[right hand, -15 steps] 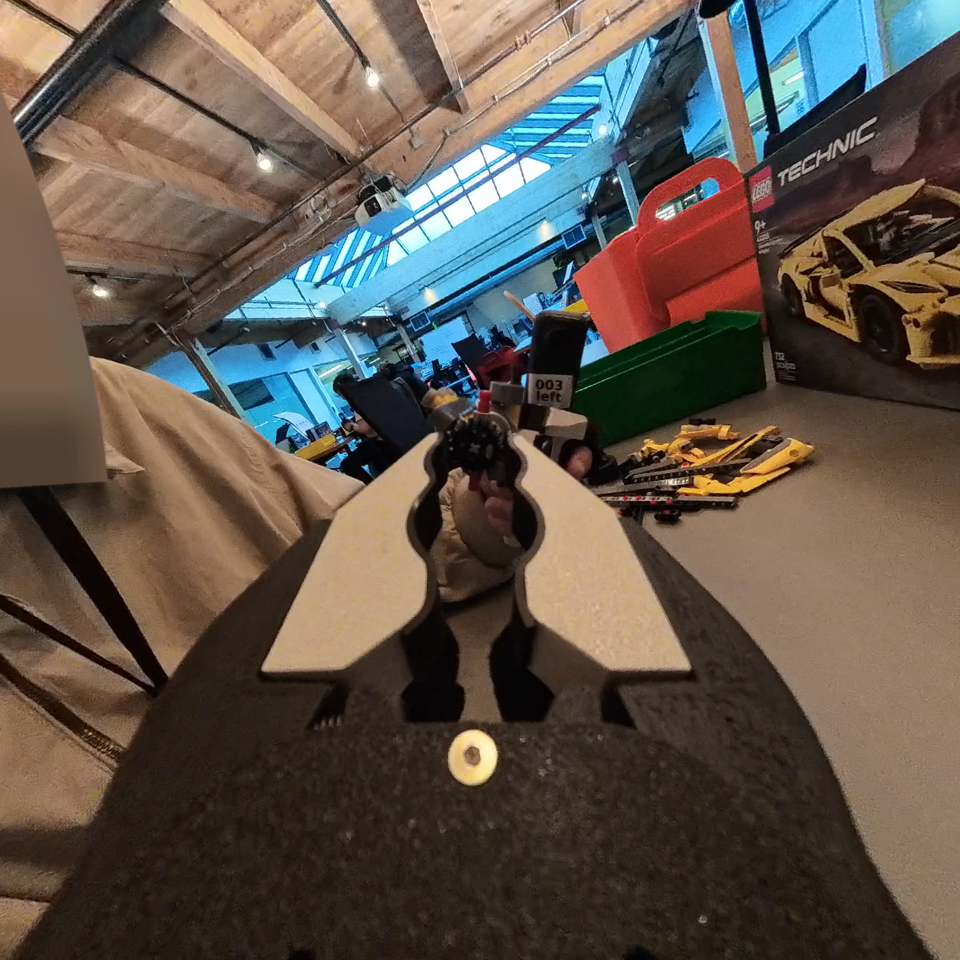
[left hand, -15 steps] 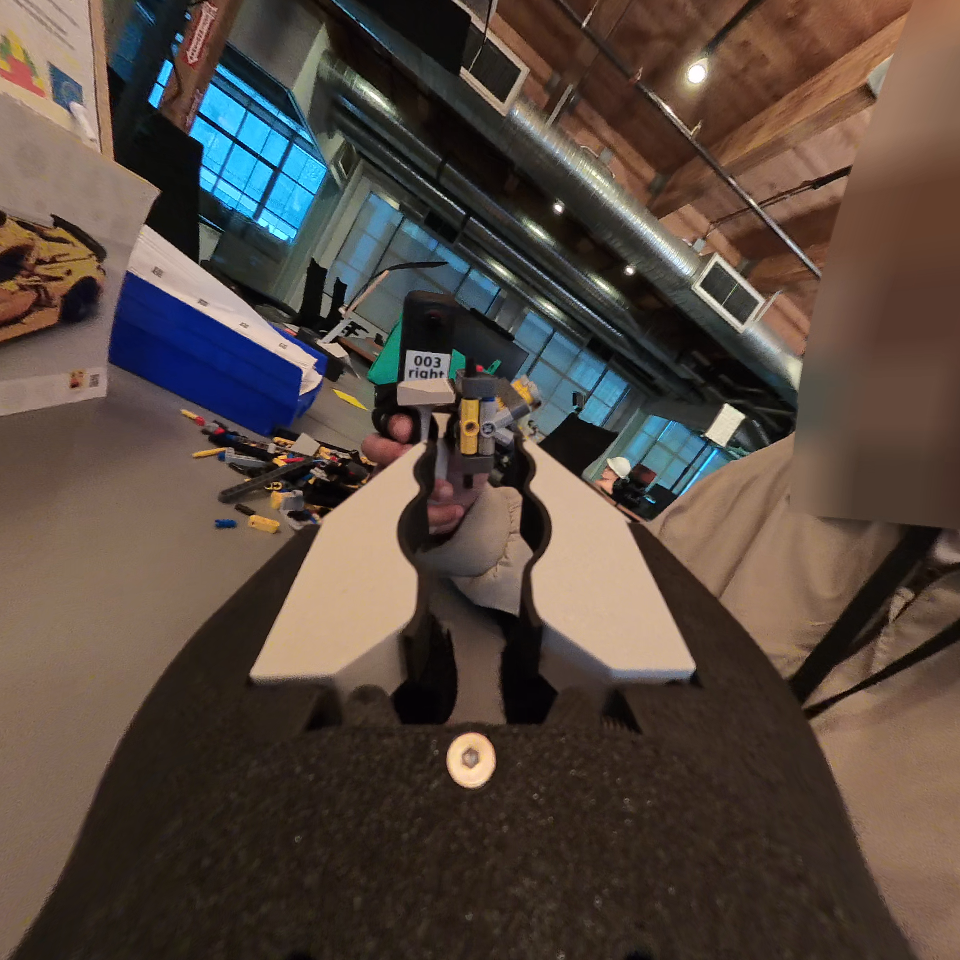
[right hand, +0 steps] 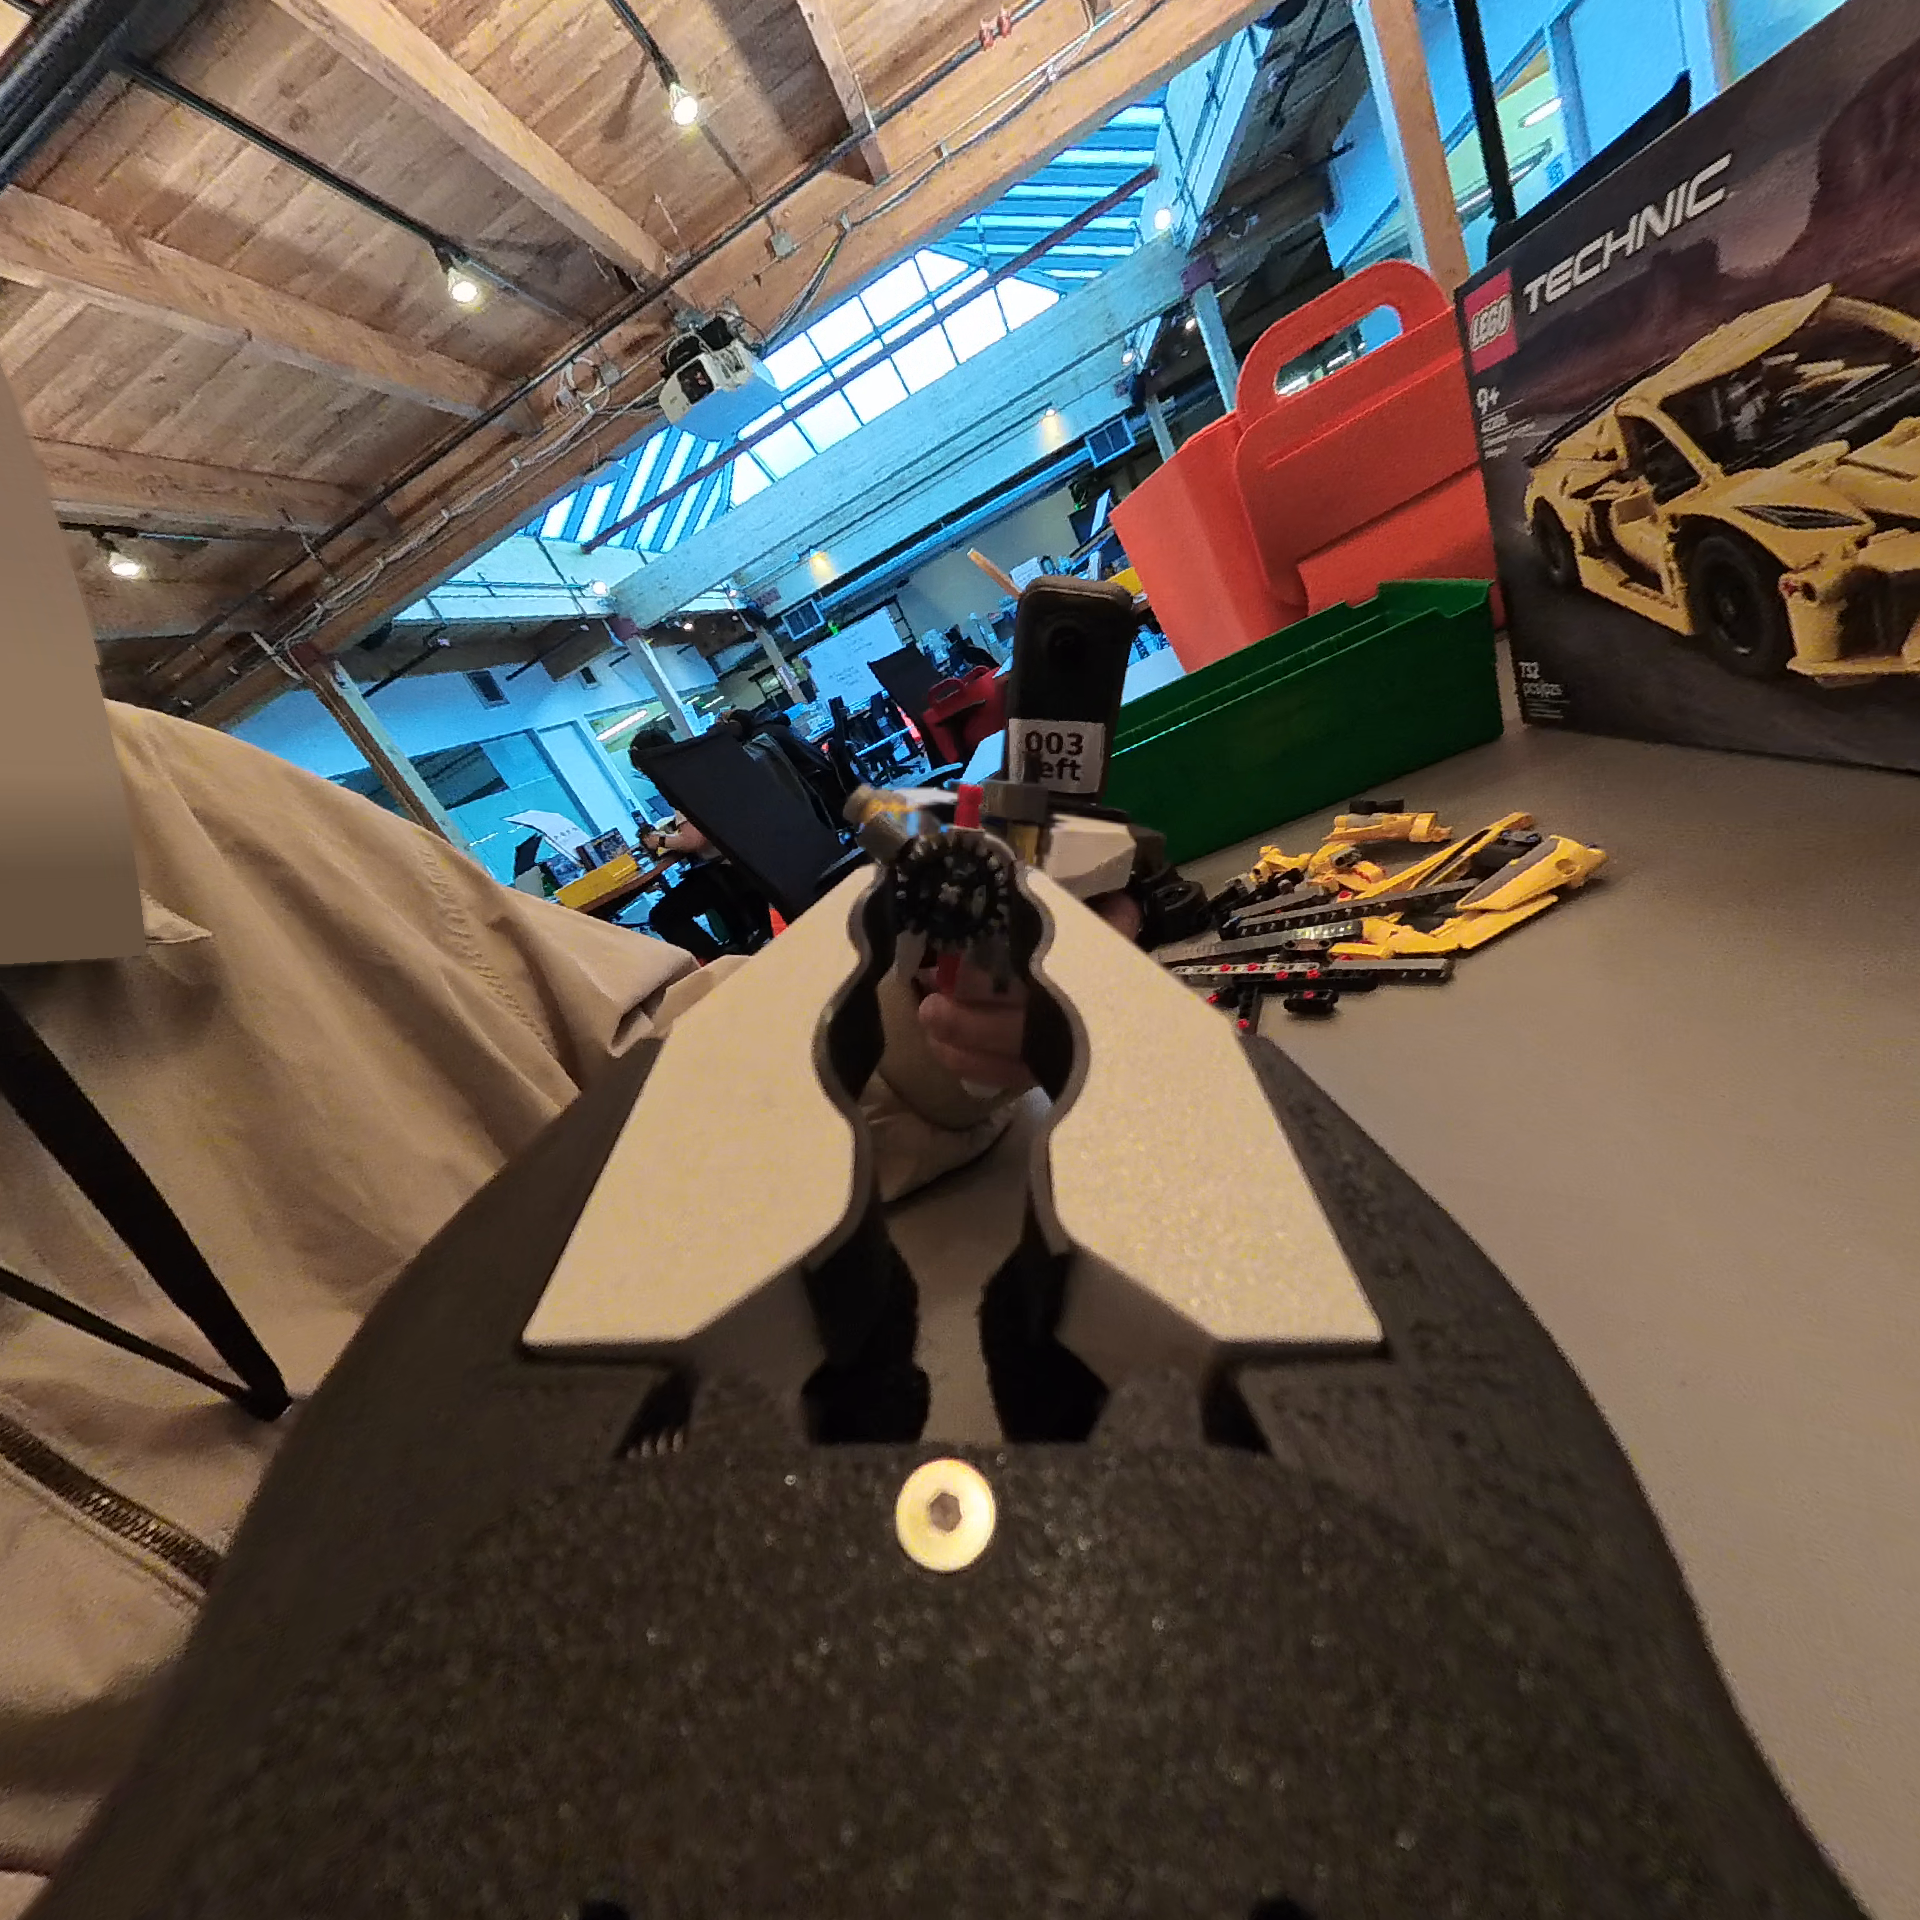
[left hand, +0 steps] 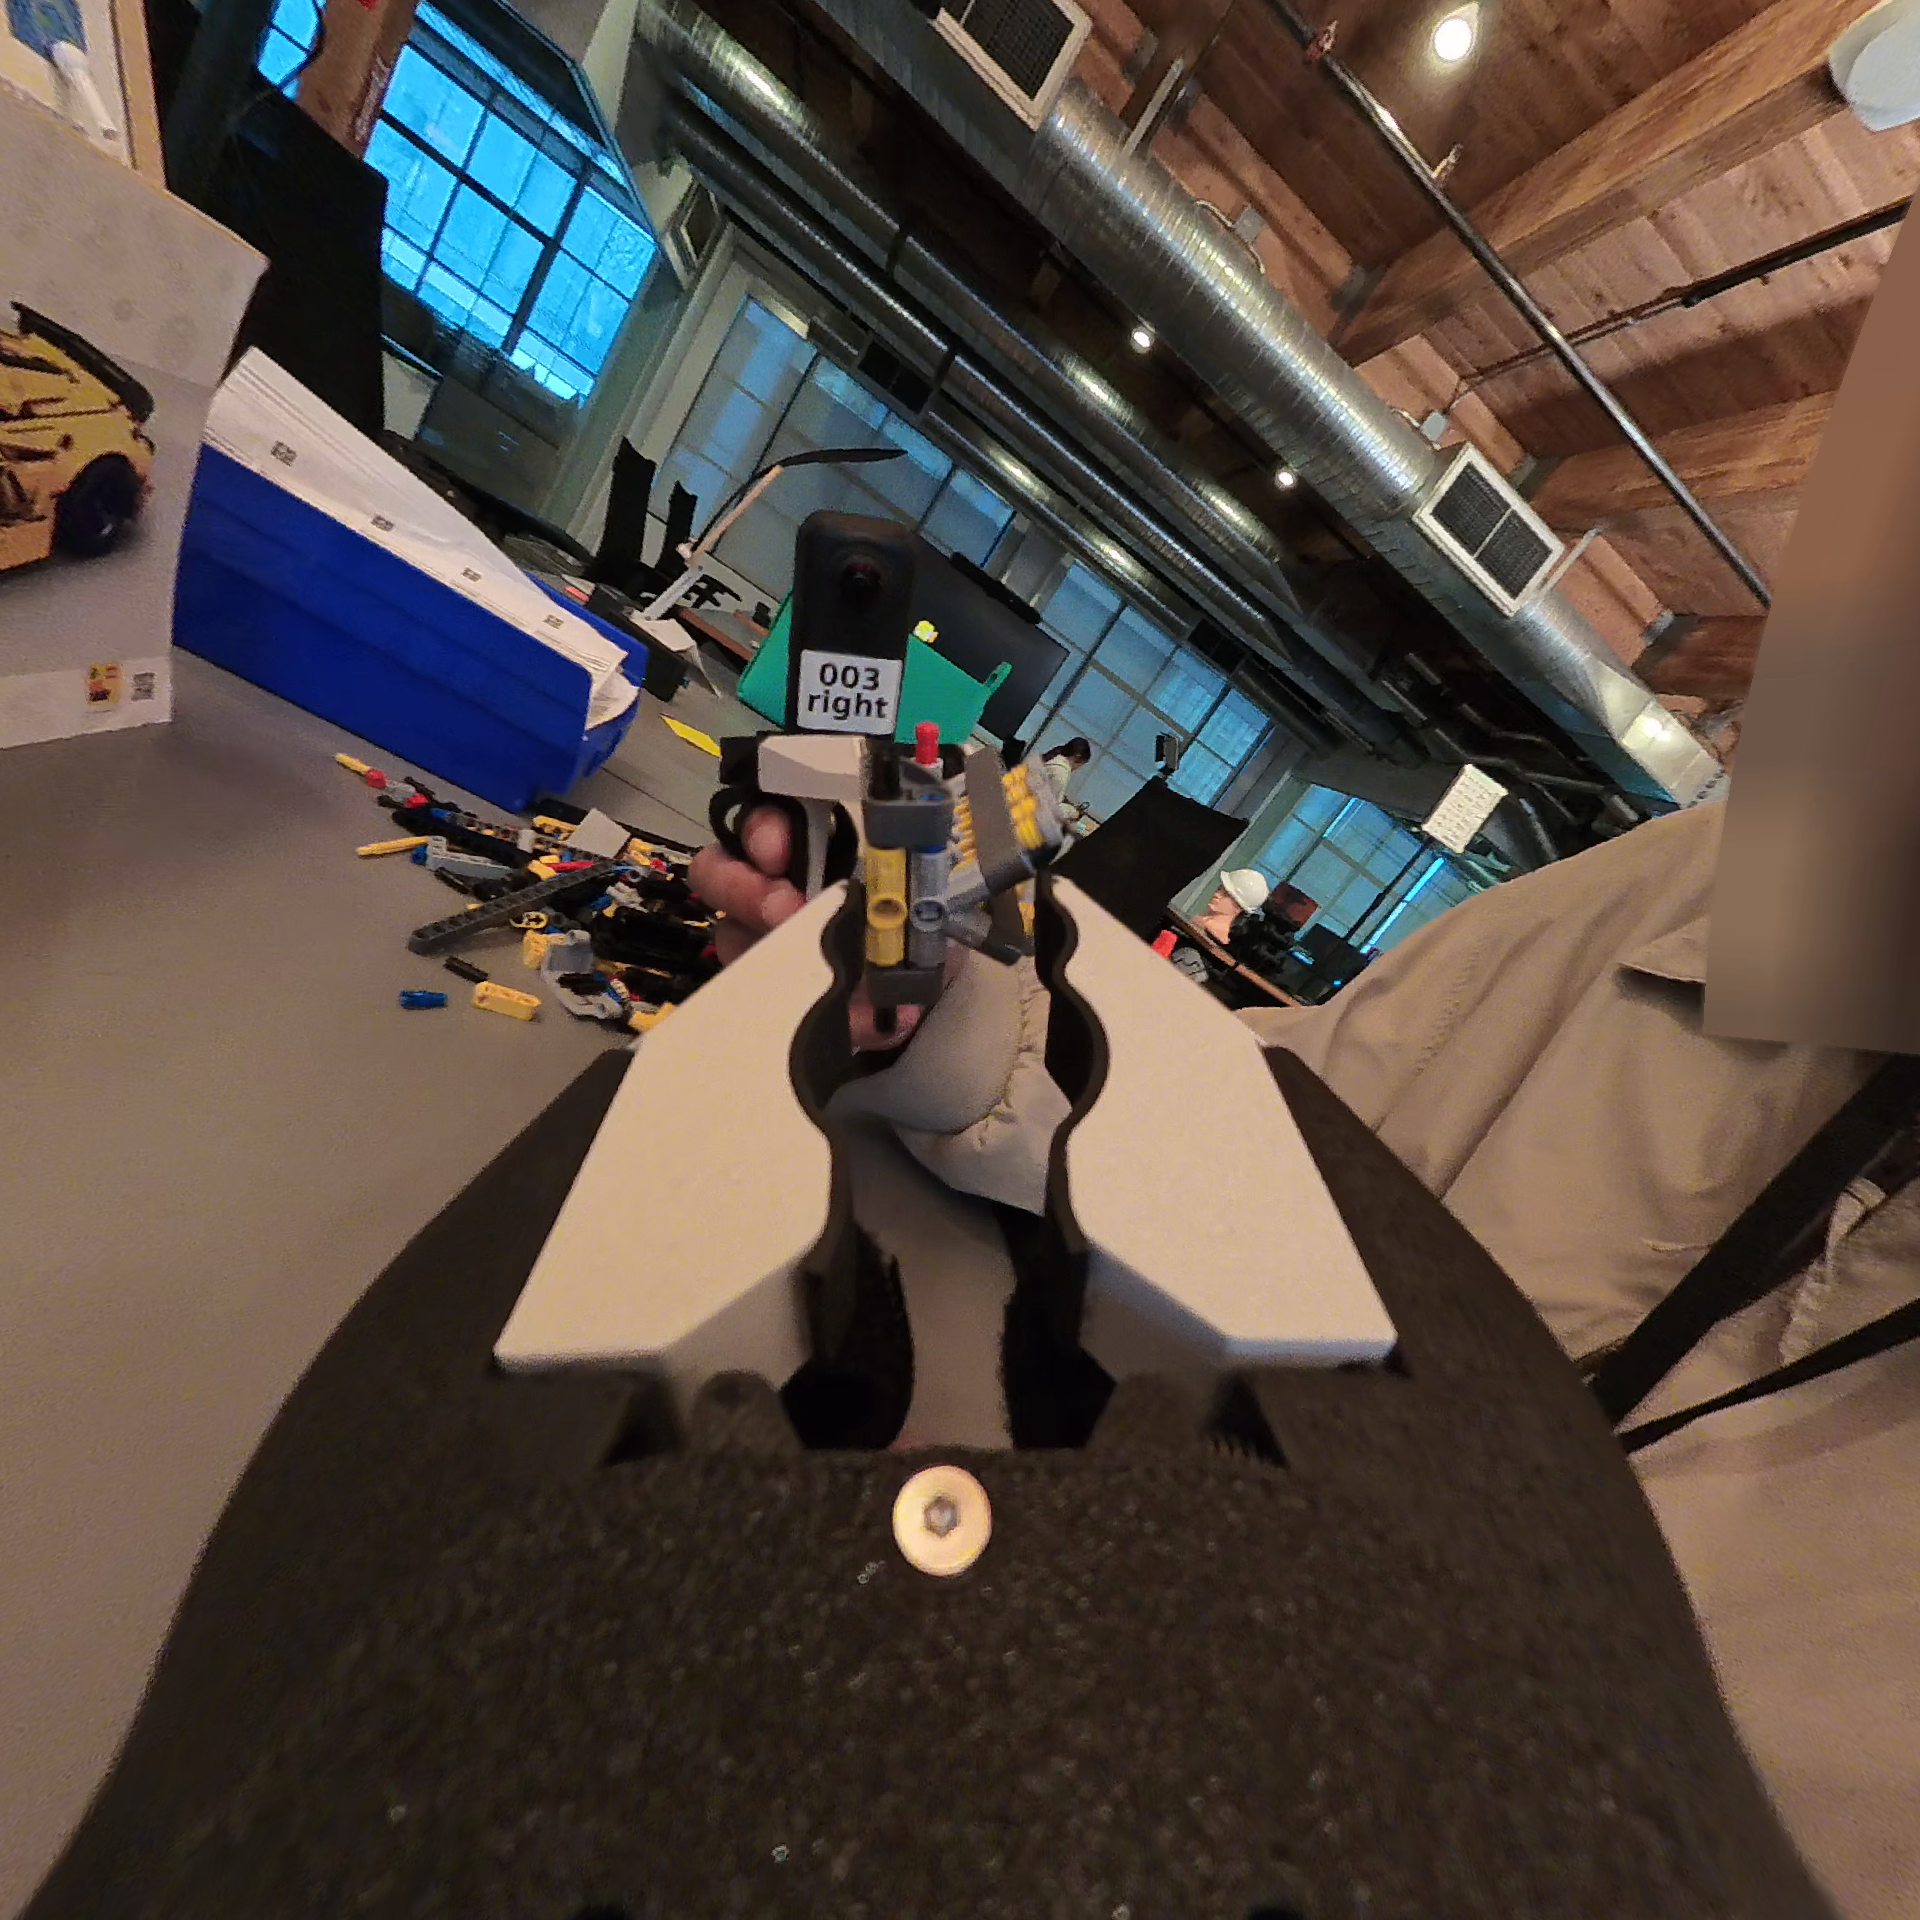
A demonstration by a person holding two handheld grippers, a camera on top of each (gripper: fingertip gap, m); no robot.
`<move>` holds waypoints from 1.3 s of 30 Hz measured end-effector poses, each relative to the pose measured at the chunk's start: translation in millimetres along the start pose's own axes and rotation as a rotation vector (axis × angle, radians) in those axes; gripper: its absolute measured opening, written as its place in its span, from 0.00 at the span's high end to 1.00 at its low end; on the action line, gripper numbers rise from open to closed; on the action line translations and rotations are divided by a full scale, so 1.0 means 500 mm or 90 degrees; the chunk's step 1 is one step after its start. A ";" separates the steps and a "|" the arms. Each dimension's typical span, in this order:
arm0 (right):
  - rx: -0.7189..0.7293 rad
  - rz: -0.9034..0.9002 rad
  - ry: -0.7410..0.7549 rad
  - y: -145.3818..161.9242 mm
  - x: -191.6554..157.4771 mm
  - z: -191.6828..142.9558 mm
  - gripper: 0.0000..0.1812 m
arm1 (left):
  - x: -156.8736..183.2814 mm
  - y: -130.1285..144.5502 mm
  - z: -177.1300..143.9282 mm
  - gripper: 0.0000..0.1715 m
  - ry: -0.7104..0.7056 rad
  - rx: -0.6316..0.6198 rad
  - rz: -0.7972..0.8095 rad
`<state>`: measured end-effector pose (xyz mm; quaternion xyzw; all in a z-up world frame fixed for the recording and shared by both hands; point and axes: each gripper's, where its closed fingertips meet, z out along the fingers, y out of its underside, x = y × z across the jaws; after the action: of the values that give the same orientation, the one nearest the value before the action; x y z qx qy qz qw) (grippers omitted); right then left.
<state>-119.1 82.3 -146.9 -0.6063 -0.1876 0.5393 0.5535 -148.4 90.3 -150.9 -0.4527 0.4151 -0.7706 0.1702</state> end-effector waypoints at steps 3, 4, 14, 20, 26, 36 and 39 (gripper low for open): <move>0.007 0.010 -0.003 -0.001 0.001 0.001 0.89 | -0.001 -0.006 -0.002 0.82 0.007 0.016 -0.011; 0.010 0.011 -0.006 -0.002 0.000 0.001 0.89 | 0.000 -0.003 0.000 0.81 0.010 0.012 -0.012; 0.026 0.033 -0.004 -0.004 0.005 0.008 0.90 | -0.005 -0.018 -0.002 0.86 0.004 0.064 -0.007; -0.011 0.033 0.003 0.004 0.011 0.000 0.90 | -0.011 -0.017 -0.004 0.87 -0.043 0.044 0.055; -0.027 0.039 -0.002 0.004 0.009 -0.012 0.90 | -0.007 -0.012 -0.004 0.87 -0.037 0.029 0.065; 0.045 0.112 0.006 -0.078 0.009 -0.170 0.89 | -0.021 -0.085 -0.073 0.87 -0.025 0.160 -0.011; 0.060 0.148 -0.057 -0.087 -0.017 -0.173 0.89 | -0.017 -0.084 -0.066 0.87 0.018 0.183 -0.058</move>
<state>-31.7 48.5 -122.1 -0.5727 -0.1147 0.6344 0.5064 -166.7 137.0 -130.3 -0.4311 0.2817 -0.8354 0.1921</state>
